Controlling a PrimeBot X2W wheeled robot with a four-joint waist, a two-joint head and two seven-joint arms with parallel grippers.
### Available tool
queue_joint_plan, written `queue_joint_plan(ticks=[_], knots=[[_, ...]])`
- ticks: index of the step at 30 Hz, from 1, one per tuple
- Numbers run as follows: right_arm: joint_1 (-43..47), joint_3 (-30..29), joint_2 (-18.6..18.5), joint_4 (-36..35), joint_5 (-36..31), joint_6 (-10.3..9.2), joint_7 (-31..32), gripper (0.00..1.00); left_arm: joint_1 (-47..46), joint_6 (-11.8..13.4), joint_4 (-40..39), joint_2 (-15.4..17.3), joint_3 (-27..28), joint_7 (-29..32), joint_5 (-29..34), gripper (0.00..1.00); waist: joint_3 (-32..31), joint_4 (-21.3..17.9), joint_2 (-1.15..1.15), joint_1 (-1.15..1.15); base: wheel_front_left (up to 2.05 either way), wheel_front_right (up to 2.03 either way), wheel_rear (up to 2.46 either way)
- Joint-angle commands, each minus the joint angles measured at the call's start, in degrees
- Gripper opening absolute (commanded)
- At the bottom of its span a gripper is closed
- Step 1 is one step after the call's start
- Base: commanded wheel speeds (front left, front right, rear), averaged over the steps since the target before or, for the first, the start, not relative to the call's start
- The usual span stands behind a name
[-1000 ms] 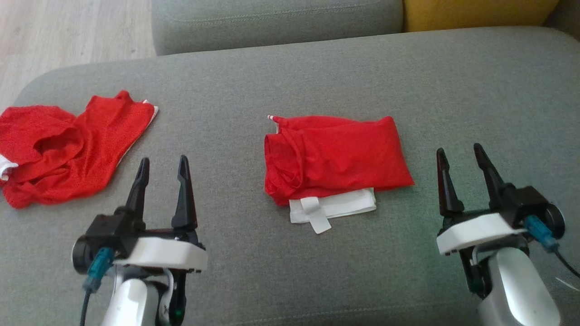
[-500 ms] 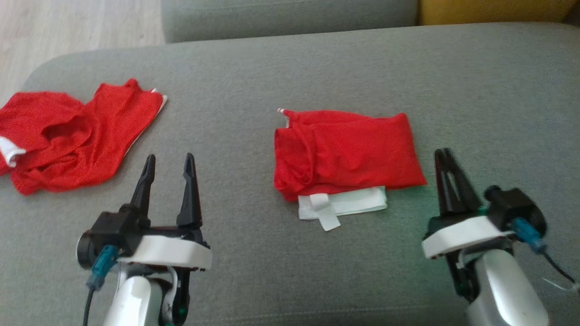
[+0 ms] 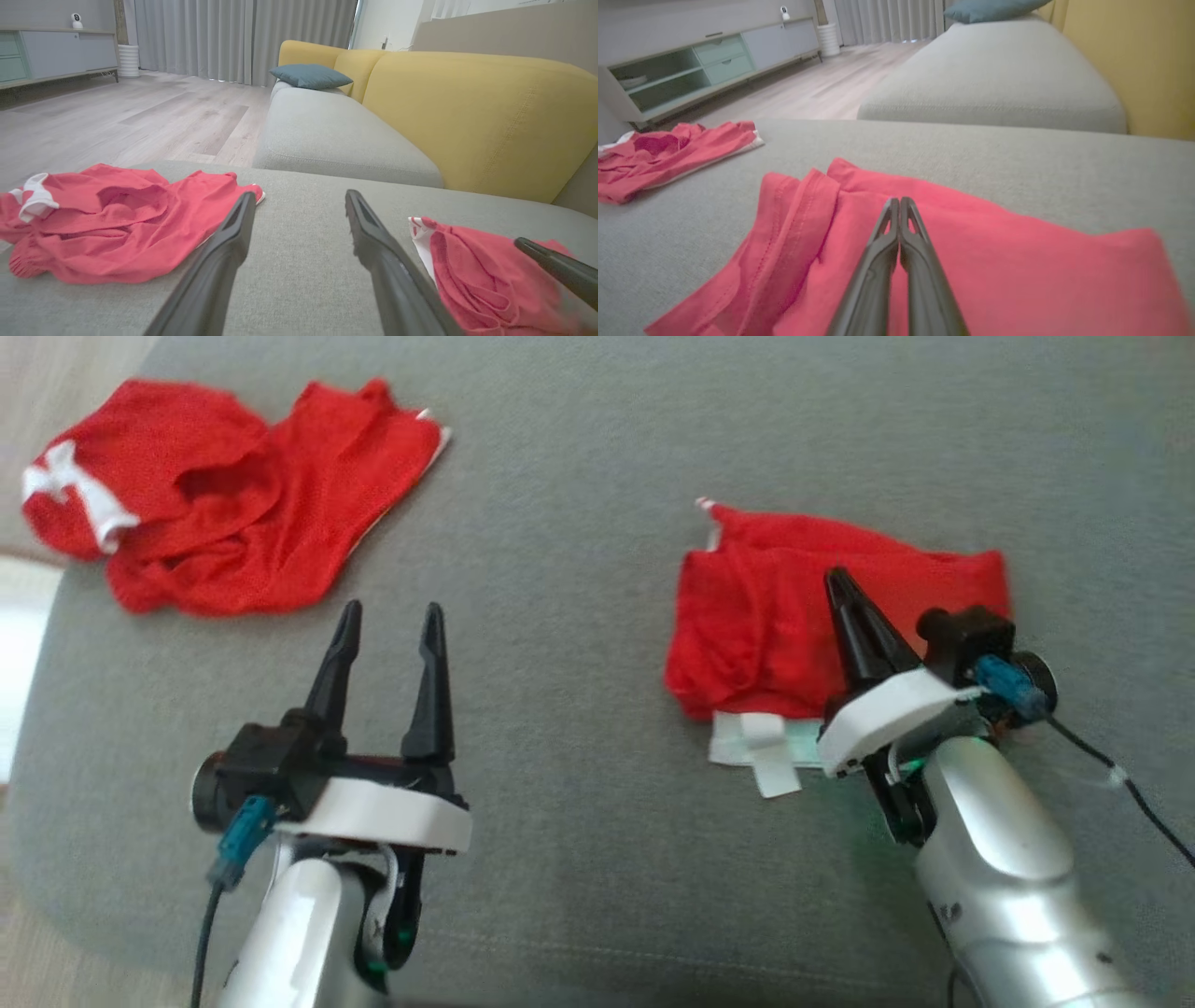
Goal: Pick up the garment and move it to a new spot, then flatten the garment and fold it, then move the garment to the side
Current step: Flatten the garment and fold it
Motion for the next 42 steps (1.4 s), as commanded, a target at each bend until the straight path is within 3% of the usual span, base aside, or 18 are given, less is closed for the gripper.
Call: queue_joint_plan(ticks=[1, 6, 12, 23, 35, 42], knots=[[-1.65, 1.47, 0.33, -0.38, 0.09, 0.19, -0.17, 0.00, -2.57, 0.20, -1.65, 0.54, 1.39, -0.29, -0.22, 1.00, 2.18, 2.54, 0.00, 0.00, 0.00, 0.00, 0.00], [-4.20, 6.76, 0.33, 5.27, 2.69, 0.19, -0.90, 0.00, -3.51, 0.65, -1.51, 0.54, 1.19, -0.29, -0.60, 1.00, 3.02, 4.37, 0.00, 0.00, 0.00, 0.00, 0.00], [-5.01, 13.65, 0.33, 5.37, 7.83, 0.19, -1.65, 0.00, -3.56, 0.99, -1.32, 0.54, 1.31, -0.29, -0.80, 1.00, 2.66, 4.57, 0.00, 0.00, 0.00, 0.00, 0.00], [-6.31, 18.96, 0.33, 8.21, 10.64, 0.19, -1.91, 0.00, -3.35, 1.31, -0.82, 0.54, 1.28, -0.29, -1.02, 1.00, 1.68, 2.70, 0.00, 0.00, 0.00, 0.00, 0.00], [-5.64, 9.32, 0.33, 7.00, 5.67, 0.19, -1.95, 0.00, -2.66, 0.79, -2.02, 0.54, 4.73, -0.29, -1.20, 1.00, -3.58, -3.98, 0.00, 0.00, 0.00, 0.00, 0.00], [-1.52, -0.82, -0.14, 0.03, -2.92, 0.19, -1.96, 0.00, -2.30, 1.07, -4.20, 0.54, 5.99, -0.29, -1.39, 1.00, -6.97, -8.36, 0.00, 0.00, 0.00, 0.00, 0.00]])
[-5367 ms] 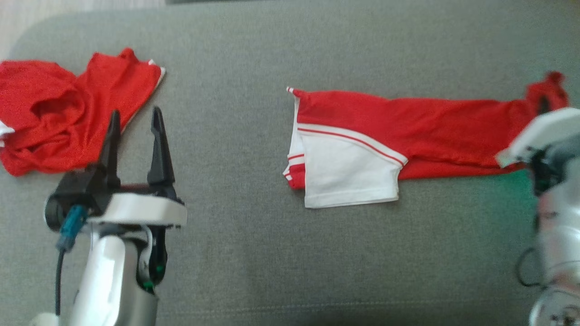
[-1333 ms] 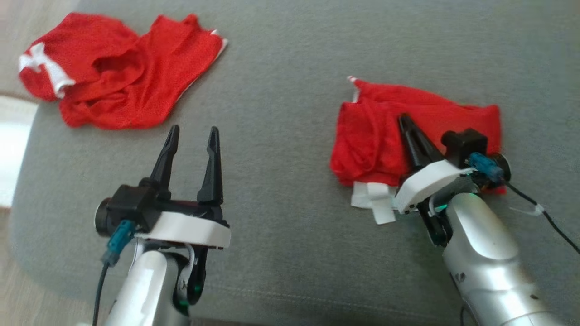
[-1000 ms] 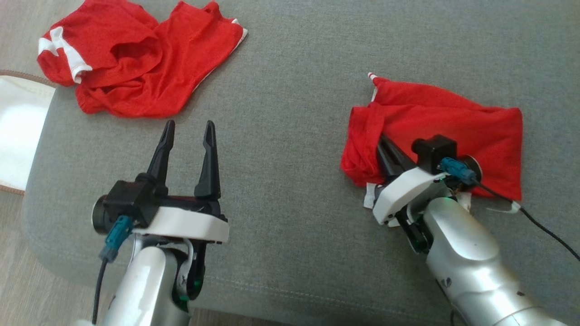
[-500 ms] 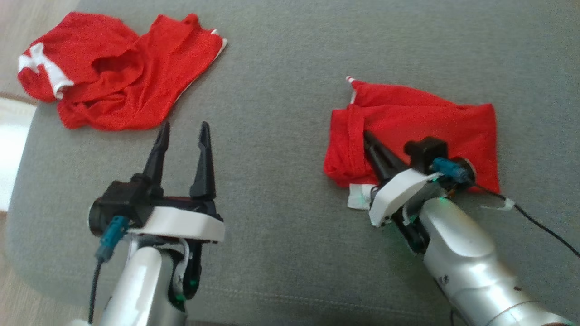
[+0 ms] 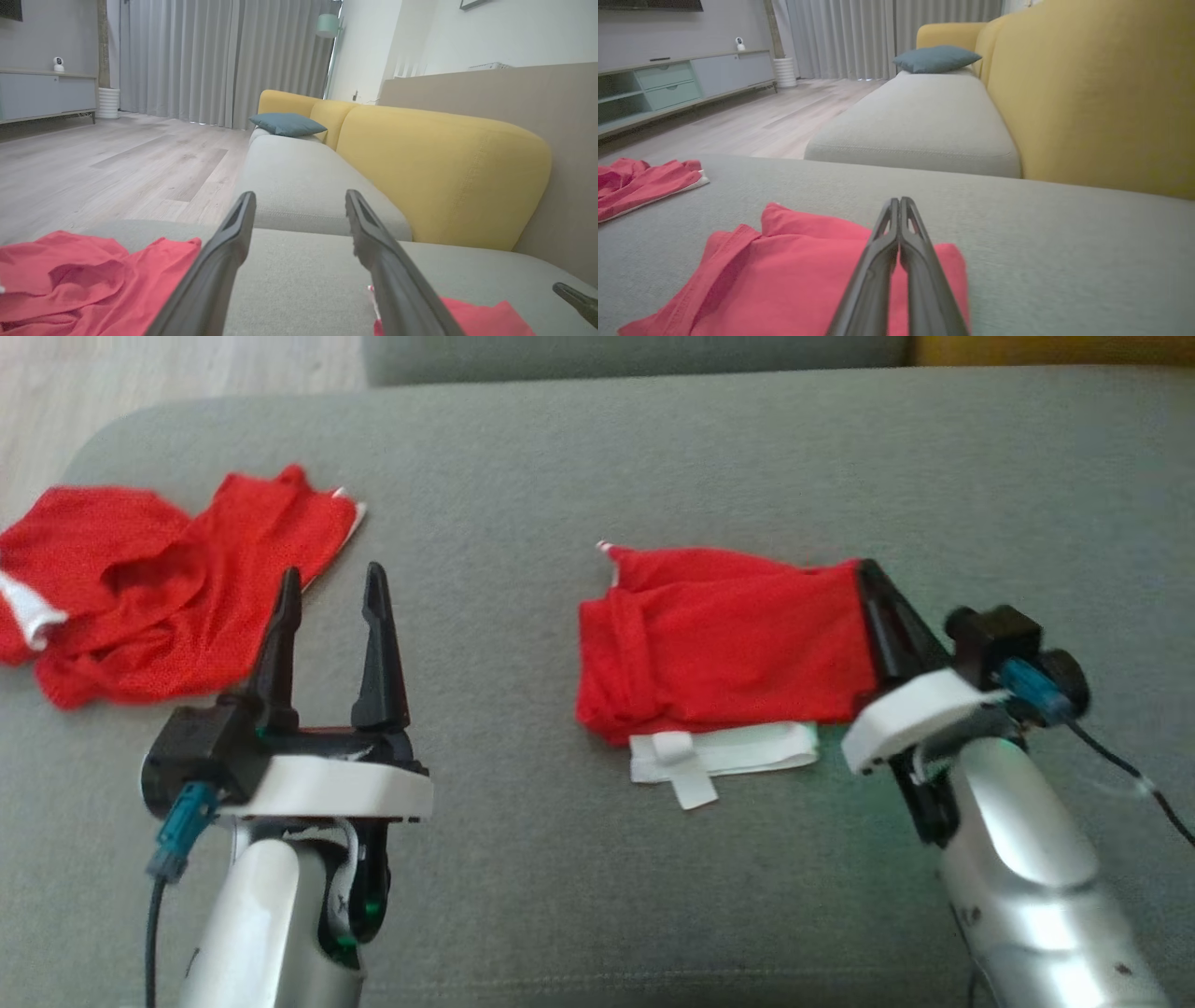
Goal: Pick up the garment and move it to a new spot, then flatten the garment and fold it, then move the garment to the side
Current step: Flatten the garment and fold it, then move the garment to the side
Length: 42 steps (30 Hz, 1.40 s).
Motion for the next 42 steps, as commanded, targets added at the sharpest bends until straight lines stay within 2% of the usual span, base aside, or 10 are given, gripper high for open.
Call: queue_joint_plan(ticks=[1, 8, 9, 19, 29, 37, 42], knots=[[0.25, 0.06, 0.30, -2.93, -0.91, 0.19, -0.62, 0.00, -0.91, 0.15, -2.34, 0.58, 2.40, -0.29, -0.33, 1.00, -1.63, -1.86, 0.00, 0.00, 0.00, 0.00, 0.00], [6.53, -6.13, -0.05, -12.53, -4.46, 0.19, -0.62, 0.00, 0.05, 0.42, -3.43, 0.58, 2.81, -0.29, -0.13, 1.00, -2.77, -4.66, 0.00, 0.00, 0.00, 0.00, 0.00], [8.48, -7.51, 0.13, -14.38, -4.60, 0.19, -0.53, 1.00, 0.70, 0.28, -2.83, 0.58, 2.62, -0.29, 0.05, 1.00, -3.12, -4.97, 0.00, 0.00, 0.00, 0.00, 0.00], [17.00, -11.53, 0.93, -20.82, -3.97, 0.19, -0.35, 1.00, 5.51, 0.25, 0.39, 0.58, 2.68, -0.29, 0.82, 1.00, -4.29, -5.41, 0.00, 0.00, 0.00, 0.00, 0.00], [17.45, -11.00, 0.97, -21.96, -2.24, 0.19, 0.47, 1.00, 5.10, -0.31, 0.81, 0.58, 2.00, -0.29, 0.85, 1.00, -3.10, -4.38, 0.00, 0.00, 0.00, 0.00, 0.00], [13.30, -9.43, 0.98, -16.44, 2.13, 0.19, 2.75, 1.00, 2.86, -0.92, 1.06, 0.58, 0.26, -0.29, 1.37, 1.00, 1.09, -2.08, 0.00, 0.00, 0.00, 0.00, 0.00], [8.06, -8.14, 0.98, -9.21, 5.83, 0.19, 3.92, 1.00, 1.22, -1.27, 1.45, 0.58, -0.68, -0.29, 1.84, 1.00, 4.45, 0.23, 0.00, 0.00, 0.00, 0.00, 0.00]])
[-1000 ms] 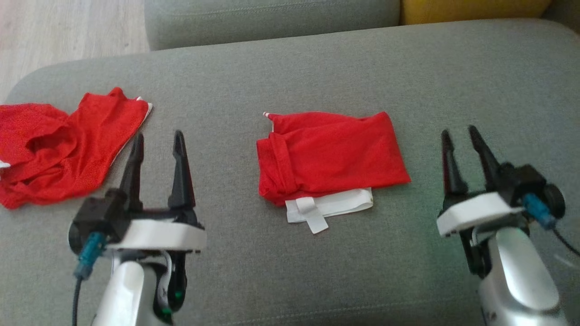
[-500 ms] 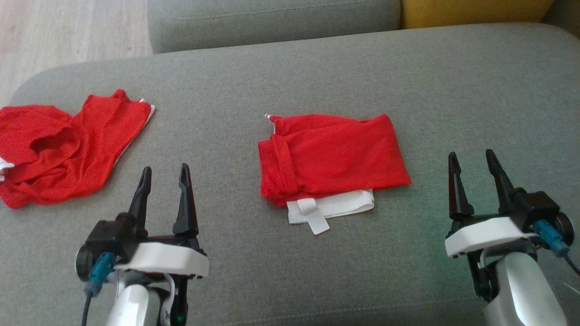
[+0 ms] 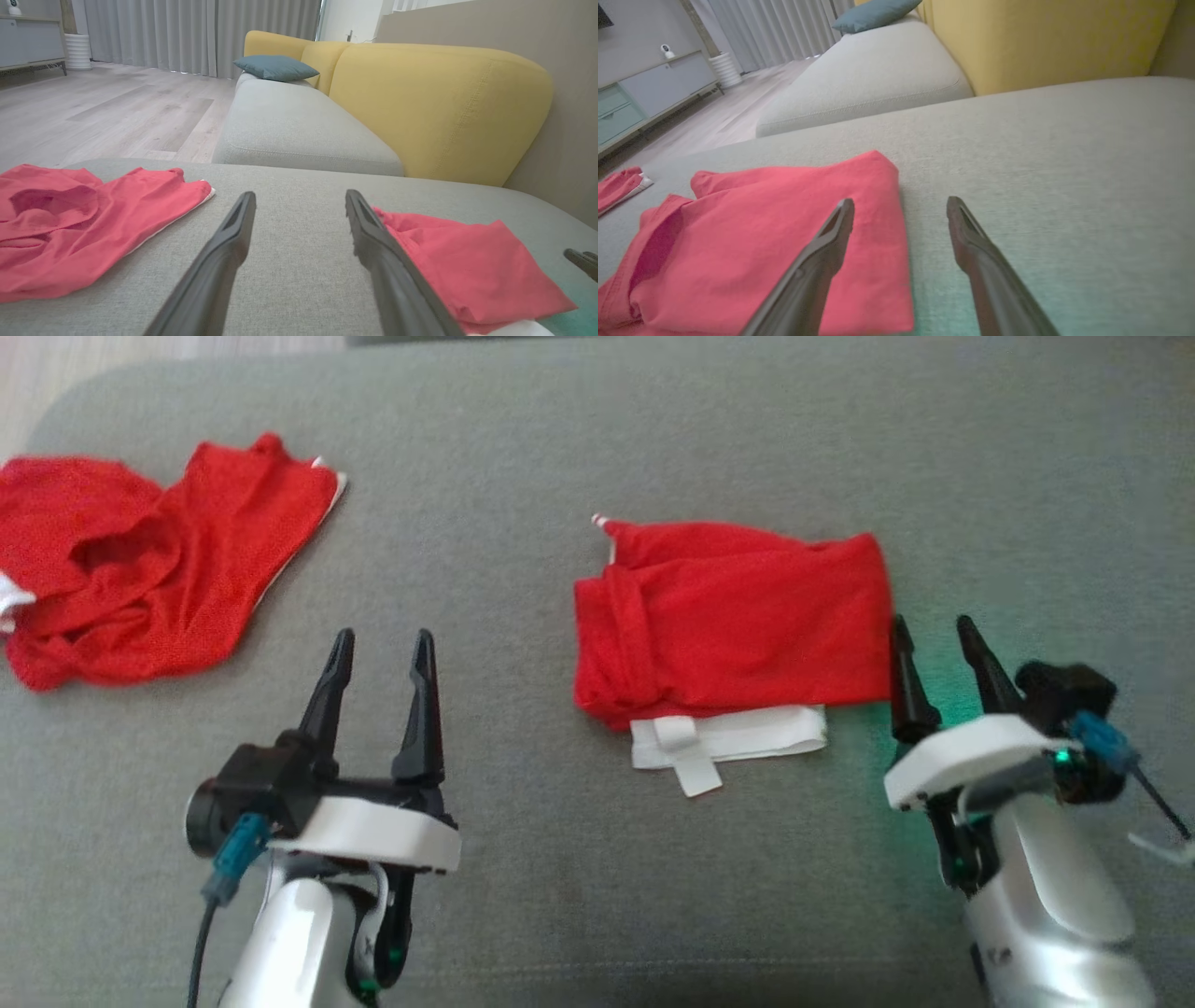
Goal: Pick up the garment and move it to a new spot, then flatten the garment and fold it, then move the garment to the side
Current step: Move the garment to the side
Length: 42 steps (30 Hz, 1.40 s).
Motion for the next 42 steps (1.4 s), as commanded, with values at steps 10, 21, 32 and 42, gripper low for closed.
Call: queue_joint_plan(ticks=[10, 21, 32, 42], knots=[[-9.37, 1.83, 0.00, 14.07, 1.68, 0.19, 0.02, 1.00, -4.23, -0.27, -1.82, 0.53, 1.64, -0.29, 1.00, 1.00, 4.55, 4.94, 0.00, 0.00, 0.00, 0.00, 0.00], [-14.59, 6.73, -1.66, 18.06, -4.09, 0.19, -3.70, 0.00, -4.78, -0.60, -2.52, 0.53, 3.38, -0.29, 2.09, 1.00, 4.58, 1.63, 0.00, 0.00, 0.00, 0.00, 0.00], [-19.98, 10.60, -18.50, 16.46, -11.80, 0.19, -2.90, 0.00, -7.27, -0.90, -4.12, 0.53, 3.22, -0.29, 1.28, 1.00, 6.50, -4.91, 0.00, 0.00, 0.00, 0.00, 0.00], [-24.47, 6.45, -27.03, 18.07, -9.67, 0.19, -2.25, 0.00, -8.57, -1.24, -4.22, 0.53, 2.95, -0.29, 1.33, 1.00, 8.89, -5.59, 0.00, 0.00, 0.00, 0.00, 0.00]])
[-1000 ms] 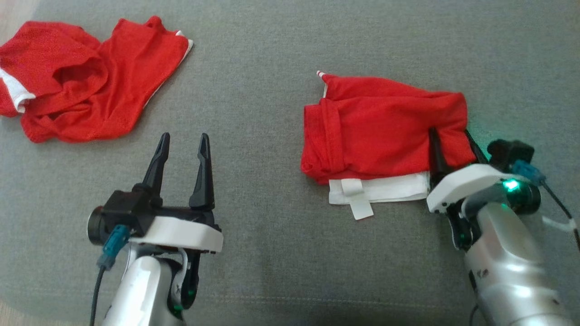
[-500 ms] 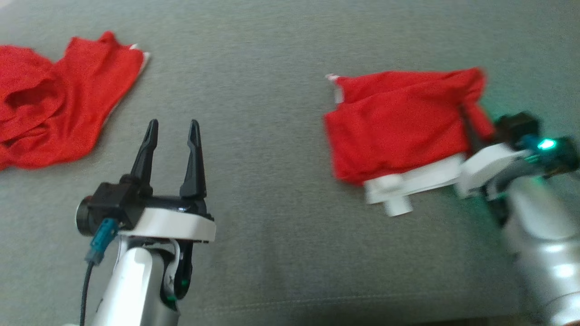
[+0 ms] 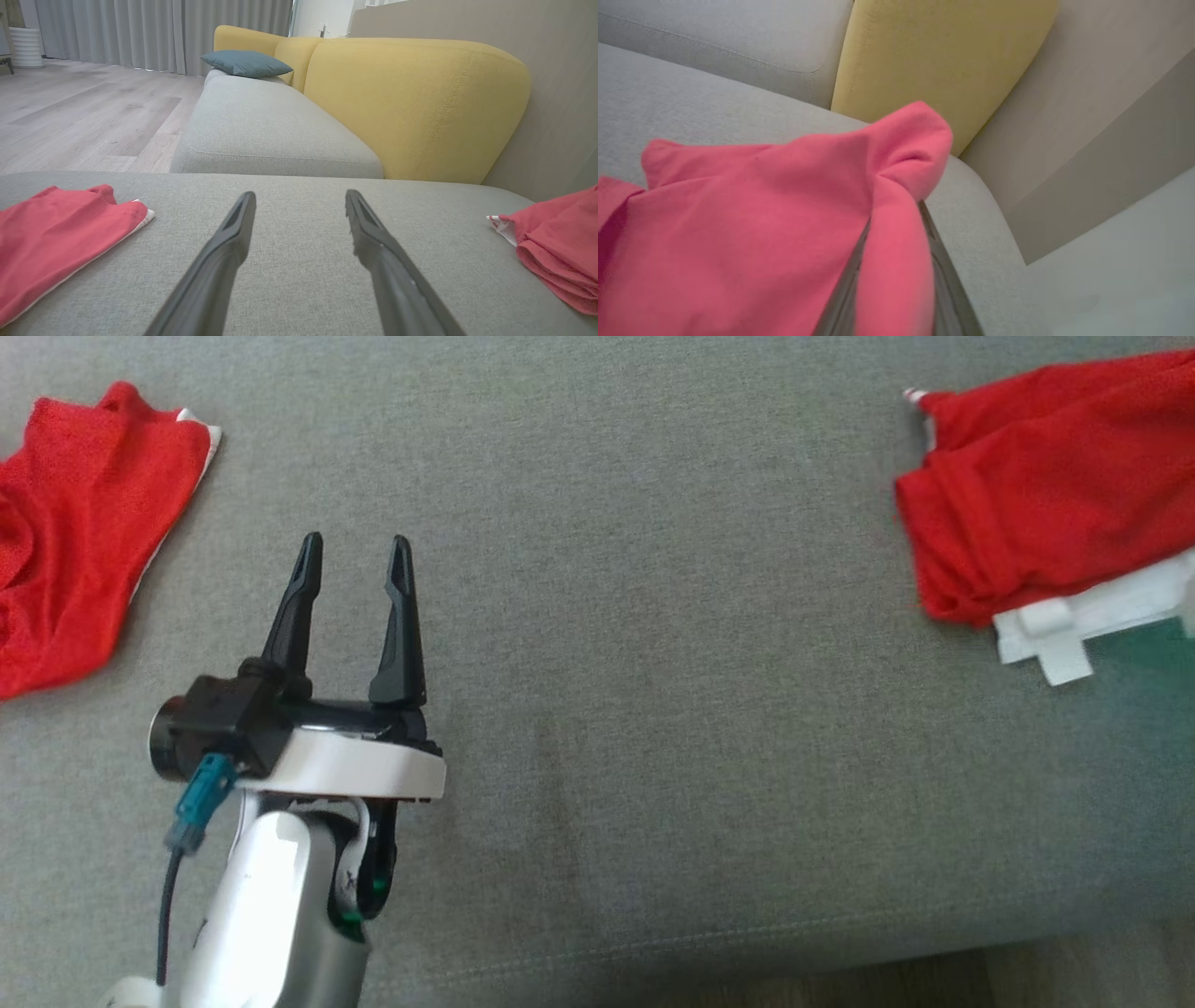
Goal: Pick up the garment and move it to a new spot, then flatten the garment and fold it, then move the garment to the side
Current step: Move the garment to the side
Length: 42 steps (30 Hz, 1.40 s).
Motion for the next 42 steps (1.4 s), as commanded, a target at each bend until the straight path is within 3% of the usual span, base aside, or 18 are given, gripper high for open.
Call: queue_joint_plan(ticks=[1, 9, 14, 15, 16, 26, 39, 42], knots=[[-0.83, -0.49, -2.10, -1.09, 0.19, 0.19, -0.29, 0.00, -1.89, -0.30, -2.02, 0.55, 1.44, -0.29, -0.10, 1.00, 0.18, 0.20, 0.00, 0.00, 0.00, 0.00, 0.00], [-1.17, -6.23, -3.91, -1.51, -0.53, 0.19, -1.35, 0.00, -1.88, -0.22, -1.90, 0.55, 2.02, -0.29, -0.04, 1.00, 0.45, 0.83, 0.00, 0.00, 0.00, 0.00, 0.00], [-0.86, -7.24, -2.93, -1.99, -0.59, 0.19, -1.54, 0.00, -1.70, -0.12, -1.68, 0.55, 2.24, -0.29, 0.09, 1.00, 0.21, 0.61, 0.00, 0.00, 0.00, 0.00, 0.00], [-0.87, -8.20, -2.39, -2.21, -0.64, 0.19, -1.63, 0.67, -1.67, -0.12, -1.63, 0.55, 2.13, -0.29, 0.11, 1.00, 0.02, 0.54, 0.00, 0.00, 0.00, 0.00, 0.00], [-0.81, -8.43, -2.05, -2.28, -0.49, 0.19, -1.67, 1.00, -1.65, -0.11, -1.61, 0.55, 2.07, -0.29, 0.12, 1.00, -0.10, 0.51, 0.00, 0.00, 0.00, 0.00, 0.00], [-0.43, -8.74, 2.90, -6.49, 0.90, 0.19, -2.16, 1.00, -0.57, 0.34, -1.13, 0.55, 1.82, -0.29, -0.95, 1.00, -3.82, 1.22, 0.00, 0.00, 0.00, 0.00, 0.00], [12.75, -7.00, 18.99, -24.17, 0.51, 0.19, -2.46, 1.00, 4.19, 1.74, -2.05, 0.55, 4.13, -0.29, -2.55, 1.00, -13.76, 2.71, 0.00, 0.00, 0.00, 0.00, 0.00], [15.78, -6.45, 20.92, -26.88, -0.44, 0.19, -2.46, 1.00, 5.17, 1.73, -2.05, 0.55, 4.45, -0.29, -2.64, 1.00, -15.03, 2.88, 0.00, 0.00, 0.00, 0.00, 0.00]])
